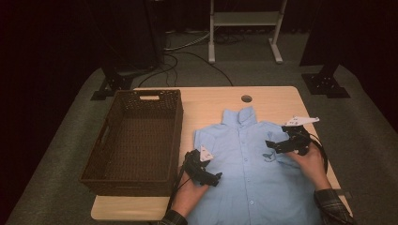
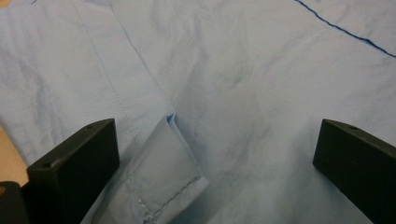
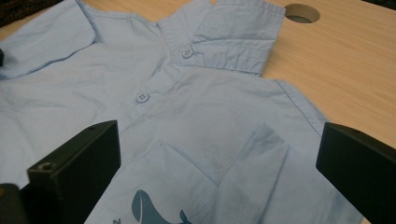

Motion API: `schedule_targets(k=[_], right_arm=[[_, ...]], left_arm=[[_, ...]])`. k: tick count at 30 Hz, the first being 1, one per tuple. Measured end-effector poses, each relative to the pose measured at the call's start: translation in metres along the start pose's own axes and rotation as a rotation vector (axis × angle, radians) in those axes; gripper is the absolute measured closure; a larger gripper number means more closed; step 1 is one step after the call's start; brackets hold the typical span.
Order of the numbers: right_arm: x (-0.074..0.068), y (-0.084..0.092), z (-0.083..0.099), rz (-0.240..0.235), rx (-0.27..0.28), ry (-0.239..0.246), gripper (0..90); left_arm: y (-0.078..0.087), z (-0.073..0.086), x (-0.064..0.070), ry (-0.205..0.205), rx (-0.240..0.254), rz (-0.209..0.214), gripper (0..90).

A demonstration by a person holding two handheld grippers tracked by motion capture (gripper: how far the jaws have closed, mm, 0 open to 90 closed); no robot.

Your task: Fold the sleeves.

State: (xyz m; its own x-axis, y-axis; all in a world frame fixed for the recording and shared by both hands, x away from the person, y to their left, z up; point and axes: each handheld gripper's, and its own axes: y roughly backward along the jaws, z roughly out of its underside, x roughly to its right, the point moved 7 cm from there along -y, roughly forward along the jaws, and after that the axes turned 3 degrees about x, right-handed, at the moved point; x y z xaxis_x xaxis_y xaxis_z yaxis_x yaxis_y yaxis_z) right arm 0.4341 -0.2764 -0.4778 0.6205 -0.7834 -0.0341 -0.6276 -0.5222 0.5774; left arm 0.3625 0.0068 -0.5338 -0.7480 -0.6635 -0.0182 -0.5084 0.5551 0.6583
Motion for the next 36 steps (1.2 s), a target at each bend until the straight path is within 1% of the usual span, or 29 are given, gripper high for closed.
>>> schedule_targets(k=[1,2,3,4,5,6,7,8,9,10,11,14,15,19,22,23,26,34,35,36], right_arm=[[-0.001,-0.004,0.004,0.014,-0.013,0.018,0.0],[-0.001,-0.004,0.004,0.014,-0.013,0.018,0.0],[-0.002,-0.009,0.008,0.022,-0.017,0.030,0.0],[-0.002,-0.009,0.008,0.022,-0.017,0.030,0.0],[-0.003,-0.012,0.013,0.017,-0.026,0.028,0.0],[-0.003,-0.012,0.013,0.017,-0.026,0.028,0.0],[-0.004,-0.017,0.019,0.020,-0.040,0.029,0.0],[-0.004,-0.017,0.019,0.020,-0.040,0.029,0.0],[-0.004,-0.022,0.024,0.015,-0.052,0.019,0.0],[-0.004,-0.022,0.024,0.015,-0.052,0.019,0.0],[-0.005,-0.027,0.030,0.010,-0.076,0.010,0.0],[-0.005,-0.031,0.035,0.009,-0.091,0.014,0.0],[-0.006,-0.035,0.039,0.012,-0.106,0.020,0.0],[-0.006,-0.039,0.044,0.015,-0.124,0.021,0.0],[-0.007,-0.038,0.044,0.017,-0.119,0.017,0.0],[-0.007,-0.038,0.045,0.021,-0.109,0.016,0.0],[-0.007,-0.037,0.046,0.020,-0.109,0.016,0.0],[-0.010,-0.030,0.051,0.012,-0.108,0.020,0.0],[-0.011,-0.028,0.053,0.013,-0.107,0.021,0.0],[-0.011,-0.028,0.053,0.013,-0.107,0.021,0.0]], left_arm=[[0.000,0.000,0.000,0.000,0.000,0.000,0.0],[0.000,0.000,0.000,0.000,0.000,0.000,0.0],[0.000,0.000,0.000,0.000,0.000,0.000,0.0],[0.000,0.000,0.000,0.000,0.000,0.000,0.0],[0.000,0.000,0.000,0.000,0.000,0.000,0.0],[0.000,0.000,0.000,0.000,0.000,0.000,0.0],[0.000,0.000,0.000,0.000,0.000,0.000,0.0],[0.000,0.000,0.000,0.000,0.000,0.000,0.0],[0.000,0.000,0.000,0.001,0.000,0.000,0.0],[0.000,0.000,0.000,0.001,0.000,0.000,0.0],[0.000,0.000,0.000,0.001,0.000,0.000,0.0],[0.000,0.000,0.000,0.001,0.001,0.000,0.0],[0.000,0.000,0.000,0.001,0.001,0.000,0.0],[0.000,0.000,0.001,-0.002,-0.002,0.003,0.0],[0.000,0.000,0.002,-0.001,-0.002,0.003,0.0],[0.001,0.001,0.004,-0.003,-0.002,0.004,0.0],[0.001,0.001,0.006,-0.002,0.000,0.006,0.0],[0.006,0.006,0.019,-0.012,-0.004,0.017,0.0],[0.007,0.007,0.022,-0.013,-0.002,0.018,0.0],[0.007,0.007,0.022,-0.013,-0.002,0.018,0.0]])
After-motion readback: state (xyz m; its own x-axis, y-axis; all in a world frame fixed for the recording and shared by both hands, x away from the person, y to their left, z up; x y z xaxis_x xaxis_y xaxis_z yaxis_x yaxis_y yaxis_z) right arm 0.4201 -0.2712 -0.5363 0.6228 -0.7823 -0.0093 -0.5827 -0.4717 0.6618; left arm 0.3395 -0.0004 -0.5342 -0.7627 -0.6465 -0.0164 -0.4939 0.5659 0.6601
